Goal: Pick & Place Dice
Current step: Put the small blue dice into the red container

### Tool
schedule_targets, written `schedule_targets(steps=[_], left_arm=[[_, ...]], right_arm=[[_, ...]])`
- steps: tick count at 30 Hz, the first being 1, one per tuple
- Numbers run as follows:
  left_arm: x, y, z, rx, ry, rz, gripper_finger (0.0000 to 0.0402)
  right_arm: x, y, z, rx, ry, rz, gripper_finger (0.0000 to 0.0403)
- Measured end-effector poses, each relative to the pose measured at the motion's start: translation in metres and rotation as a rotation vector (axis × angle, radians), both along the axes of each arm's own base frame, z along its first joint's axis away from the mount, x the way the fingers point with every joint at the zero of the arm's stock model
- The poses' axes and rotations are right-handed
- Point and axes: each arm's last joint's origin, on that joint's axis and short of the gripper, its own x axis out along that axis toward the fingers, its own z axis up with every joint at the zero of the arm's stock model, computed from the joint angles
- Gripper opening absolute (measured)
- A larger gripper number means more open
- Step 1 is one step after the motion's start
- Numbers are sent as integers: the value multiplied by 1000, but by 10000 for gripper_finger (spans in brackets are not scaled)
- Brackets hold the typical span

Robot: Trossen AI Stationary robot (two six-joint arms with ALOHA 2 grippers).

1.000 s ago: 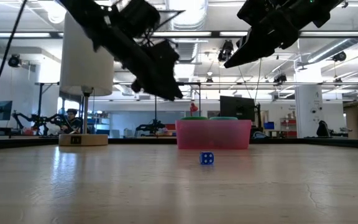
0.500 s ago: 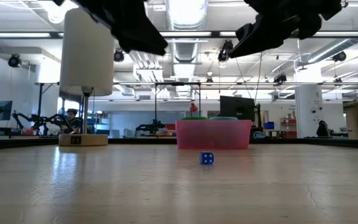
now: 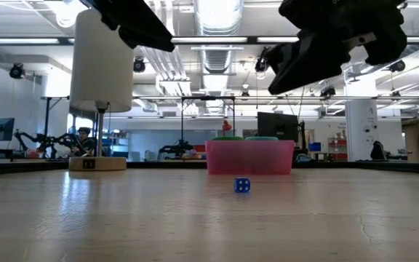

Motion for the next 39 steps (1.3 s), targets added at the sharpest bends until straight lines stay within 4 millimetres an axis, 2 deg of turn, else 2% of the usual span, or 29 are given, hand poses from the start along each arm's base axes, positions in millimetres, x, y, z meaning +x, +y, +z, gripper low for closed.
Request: schedule_targets(steps=[10, 22, 28, 34, 39], left_arm=[[-1, 0, -1, -2, 15, 2, 184], [-2, 0, -1, -1, 22, 3, 169], [-2, 0, -1, -2, 20, 3, 170], [-2, 0, -1, -2, 20, 3, 181], [-1, 0, 0, -3, 18, 4, 190]], right_arm=[[13, 15, -26, 10, 35, 28, 27], [20, 20, -50, 78, 117, -39, 32], [25, 25, -56, 66, 93, -9, 73], [42, 32, -54, 68, 84, -2, 122], [57, 40, -59, 36, 192, 6, 151]])
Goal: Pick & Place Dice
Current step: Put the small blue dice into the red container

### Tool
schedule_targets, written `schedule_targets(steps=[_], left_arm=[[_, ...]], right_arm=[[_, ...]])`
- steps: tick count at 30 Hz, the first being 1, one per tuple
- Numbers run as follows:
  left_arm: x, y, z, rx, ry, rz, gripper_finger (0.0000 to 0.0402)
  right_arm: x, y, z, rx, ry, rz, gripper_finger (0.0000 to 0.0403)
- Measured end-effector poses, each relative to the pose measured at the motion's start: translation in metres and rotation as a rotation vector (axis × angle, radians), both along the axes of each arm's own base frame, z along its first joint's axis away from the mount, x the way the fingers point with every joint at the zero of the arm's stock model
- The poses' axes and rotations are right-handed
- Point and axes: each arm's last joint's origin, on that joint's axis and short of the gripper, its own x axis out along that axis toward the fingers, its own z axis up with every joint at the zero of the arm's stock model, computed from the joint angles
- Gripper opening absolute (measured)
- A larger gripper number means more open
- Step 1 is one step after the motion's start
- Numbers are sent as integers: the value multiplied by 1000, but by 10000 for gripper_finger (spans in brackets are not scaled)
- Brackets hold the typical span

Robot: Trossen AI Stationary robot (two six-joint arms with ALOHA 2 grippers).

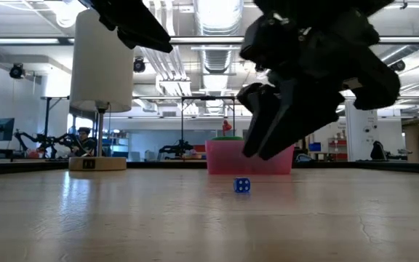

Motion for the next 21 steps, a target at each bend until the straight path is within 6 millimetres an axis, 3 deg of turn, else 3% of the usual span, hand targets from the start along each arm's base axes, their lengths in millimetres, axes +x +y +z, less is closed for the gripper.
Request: schedule_targets(steps=[9, 21], left_arm=[[0, 0, 0, -1, 2, 1, 205], [0, 0, -1, -32, -3, 23, 219]], right_arm=[[27, 13, 1, 9, 158, -51, 174], [48, 22, -12, 27, 308, 8, 156]])
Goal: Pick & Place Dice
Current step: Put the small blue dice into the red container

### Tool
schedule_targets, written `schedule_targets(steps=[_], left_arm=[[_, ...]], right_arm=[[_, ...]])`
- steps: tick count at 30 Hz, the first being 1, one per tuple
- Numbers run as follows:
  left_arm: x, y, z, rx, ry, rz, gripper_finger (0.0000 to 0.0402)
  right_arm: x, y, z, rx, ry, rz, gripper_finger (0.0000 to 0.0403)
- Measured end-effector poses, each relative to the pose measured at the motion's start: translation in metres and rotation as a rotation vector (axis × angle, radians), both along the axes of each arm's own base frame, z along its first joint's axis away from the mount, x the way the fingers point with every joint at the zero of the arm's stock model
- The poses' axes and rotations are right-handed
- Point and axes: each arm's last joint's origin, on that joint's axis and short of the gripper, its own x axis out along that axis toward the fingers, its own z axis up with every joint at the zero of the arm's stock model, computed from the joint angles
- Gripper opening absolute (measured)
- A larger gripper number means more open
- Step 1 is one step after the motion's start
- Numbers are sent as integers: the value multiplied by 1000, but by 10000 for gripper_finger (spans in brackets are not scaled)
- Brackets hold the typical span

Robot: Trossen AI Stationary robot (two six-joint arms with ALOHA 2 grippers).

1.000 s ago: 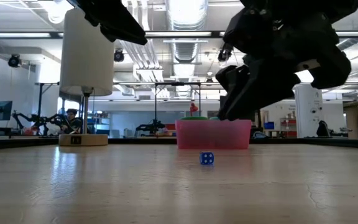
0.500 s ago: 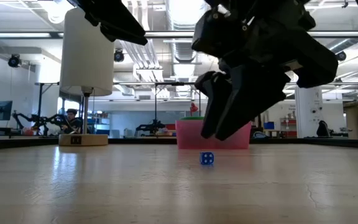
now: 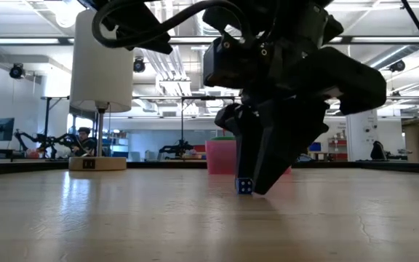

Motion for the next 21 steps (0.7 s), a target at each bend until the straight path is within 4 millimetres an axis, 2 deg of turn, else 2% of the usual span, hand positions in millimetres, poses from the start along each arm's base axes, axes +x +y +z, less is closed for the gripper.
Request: schedule_targets(steps=[13, 21], left_arm=[[-2, -10, -1, -31, -2, -13, 198], [-4, -15, -1, -44, -4, -25, 182]], right_arm=[[1, 0, 2, -16, -22, 19, 116], [1, 0, 2, -17, -24, 20, 55]])
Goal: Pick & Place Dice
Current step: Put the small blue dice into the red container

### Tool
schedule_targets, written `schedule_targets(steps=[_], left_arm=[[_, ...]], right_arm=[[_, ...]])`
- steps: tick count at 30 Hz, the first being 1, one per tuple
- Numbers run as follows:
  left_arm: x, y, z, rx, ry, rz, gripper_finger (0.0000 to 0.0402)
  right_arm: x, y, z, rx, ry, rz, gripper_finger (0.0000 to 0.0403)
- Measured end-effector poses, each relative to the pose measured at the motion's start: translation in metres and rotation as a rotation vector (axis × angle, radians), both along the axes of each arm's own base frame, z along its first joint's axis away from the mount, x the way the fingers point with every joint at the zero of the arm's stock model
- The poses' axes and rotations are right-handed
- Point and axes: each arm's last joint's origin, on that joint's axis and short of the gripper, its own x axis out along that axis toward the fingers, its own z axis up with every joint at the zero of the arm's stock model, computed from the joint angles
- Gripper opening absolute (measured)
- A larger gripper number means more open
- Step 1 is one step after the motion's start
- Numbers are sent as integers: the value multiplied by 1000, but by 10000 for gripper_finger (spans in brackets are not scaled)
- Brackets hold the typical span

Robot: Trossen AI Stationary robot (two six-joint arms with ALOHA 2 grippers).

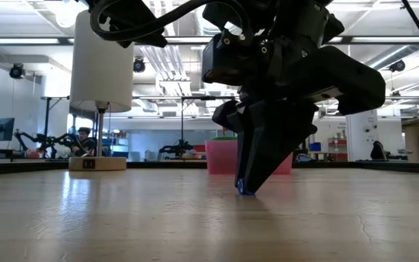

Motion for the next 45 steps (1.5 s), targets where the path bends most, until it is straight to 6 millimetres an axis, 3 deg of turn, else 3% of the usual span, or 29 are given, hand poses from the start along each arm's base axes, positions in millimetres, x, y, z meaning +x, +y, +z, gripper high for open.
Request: schedule_targets(steps=[10, 14, 22, 26, 31, 39, 45], left_arm=[[0, -2, 1, -5, -13, -4, 170], [0, -2, 1, -6, -14, -4, 168], [0, -3, 1, -8, -17, -7, 179], [0, -4, 1, -8, -17, -10, 186], [0, -5, 1, -8, -18, -17, 196], [0, -6, 2, -3, -30, -23, 209], [1, -5, 2, 2, -32, -27, 216]], right_arm=[[-2, 4, 6, -35, -26, 32, 50], [-9, 1, 23, -56, -32, 37, 50], [-29, -15, 73, -279, -126, -76, 52], [-39, -36, 86, -341, -173, -165, 52], [-57, -72, 87, -382, -194, -309, 53], [-87, -137, 83, -362, -303, -557, 54], [-107, -175, 67, -308, -261, -719, 54]])
